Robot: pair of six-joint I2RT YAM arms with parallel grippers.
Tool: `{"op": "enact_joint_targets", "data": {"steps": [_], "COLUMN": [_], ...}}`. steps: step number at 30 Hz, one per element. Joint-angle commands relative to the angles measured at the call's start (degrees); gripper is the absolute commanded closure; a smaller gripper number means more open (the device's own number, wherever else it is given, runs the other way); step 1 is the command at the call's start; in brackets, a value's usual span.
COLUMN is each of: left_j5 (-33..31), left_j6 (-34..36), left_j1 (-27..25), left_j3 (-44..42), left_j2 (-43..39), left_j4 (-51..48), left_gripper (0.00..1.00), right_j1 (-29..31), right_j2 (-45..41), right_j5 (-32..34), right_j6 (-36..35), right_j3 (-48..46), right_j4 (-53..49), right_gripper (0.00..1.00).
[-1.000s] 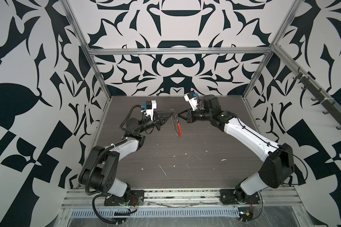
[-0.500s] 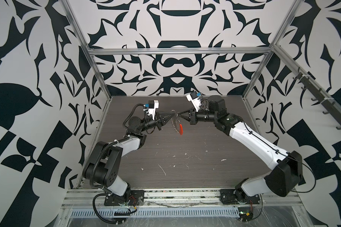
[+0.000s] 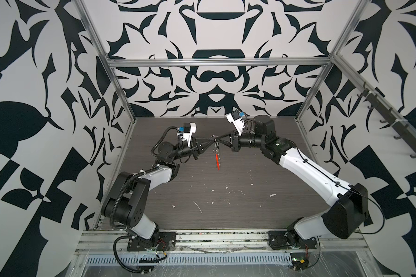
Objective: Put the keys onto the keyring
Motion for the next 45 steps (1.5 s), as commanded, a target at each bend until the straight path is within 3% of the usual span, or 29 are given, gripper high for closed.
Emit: {"op": "enact_joint_targets", "data": {"steps": [1, 9, 17, 21, 26, 31, 45], "left_j5": [0.9, -2.6, -7.6, -7.3, -6.4, -6.0, -4.7], "left_j6": [7.8, 24.4, 34.3, 36.2, 38.1, 39.2, 38.9], "left_j1": [-1.0, -1.0, -0.4, 0.7, 1.0, 1.6, 1.6], "left_j3": [-1.4, -5.0, -5.5, -5.6, -5.6, -5.4, -4.3], "left_j2": [-0.6, -1.2, 0.5, 1.1, 2.3, 4.0, 5.4], "left_j4": [3.6, 3.5, 3.6, 3.6, 3.6, 3.6, 3.7], "left_gripper": [1.00, 1.00, 1.00, 1.00, 1.00, 1.00, 1.00], "right_j1": [0.4, 0.2, -1.7, -5.1, -5.5, -4.2, -1.6], "right_j2": [-0.1, 0.6, -5.4, -8.3, -4.6, -0.8, 4.9], "right_j5": [0.2, 4.5, 4.7, 4.8, -0.6, -1.7, -3.4], "right_j6": [0.4, 0.8, 4.1, 5.8, 2.3, -2.2, -0.4], "right_j3": [3.5, 2.1, -9.1, -13.5, -9.6, -5.6, -1.7], "right_j4": [1.8, -2.2, 9.4, 14.3, 8.0, 2.1, 5.8], "right_gripper": [1.00, 1.00, 1.00, 1.00, 1.00, 1.00, 1.00]}}
